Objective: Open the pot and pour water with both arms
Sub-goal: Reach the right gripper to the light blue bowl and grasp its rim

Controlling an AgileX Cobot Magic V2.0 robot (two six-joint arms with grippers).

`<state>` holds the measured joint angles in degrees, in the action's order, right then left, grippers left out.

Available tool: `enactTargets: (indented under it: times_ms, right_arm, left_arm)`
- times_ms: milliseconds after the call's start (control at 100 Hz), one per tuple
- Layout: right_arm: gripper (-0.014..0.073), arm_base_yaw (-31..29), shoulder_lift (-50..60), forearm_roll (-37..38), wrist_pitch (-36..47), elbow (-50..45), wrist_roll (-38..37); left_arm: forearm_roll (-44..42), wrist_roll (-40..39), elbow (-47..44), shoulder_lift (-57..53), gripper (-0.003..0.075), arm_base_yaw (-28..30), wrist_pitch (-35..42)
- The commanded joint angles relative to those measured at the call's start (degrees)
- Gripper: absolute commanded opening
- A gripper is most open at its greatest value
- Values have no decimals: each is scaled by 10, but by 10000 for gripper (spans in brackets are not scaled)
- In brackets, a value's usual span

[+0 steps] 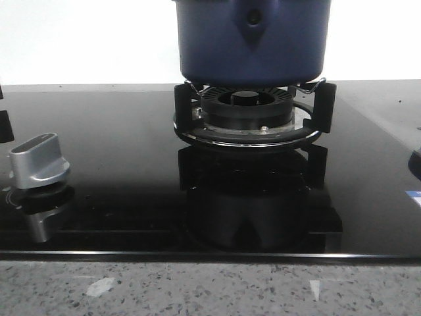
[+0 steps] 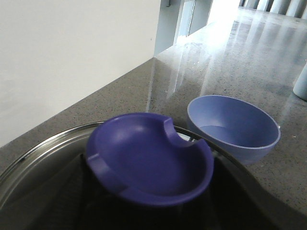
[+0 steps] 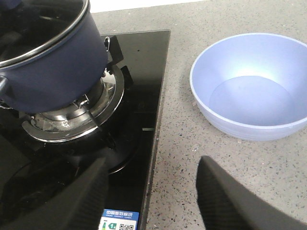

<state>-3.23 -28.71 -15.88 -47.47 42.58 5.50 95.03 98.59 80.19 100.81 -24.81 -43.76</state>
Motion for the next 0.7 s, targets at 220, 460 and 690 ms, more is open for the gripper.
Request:
enactTargets:
  times_ms: [220,460,690]
  right_arm:
    - [371,0,-8,-7,33,19,4]
    - [371,0,-8,-7,33,19,4]
    - [371,0,-8,-3,33,19,4]
  left_arm:
    - [37,2,18,-25,286,-4,-18]
    - [37,2,18,-25,258,-4,-19]
    - [38,2,18,-28,258,-1,-26]
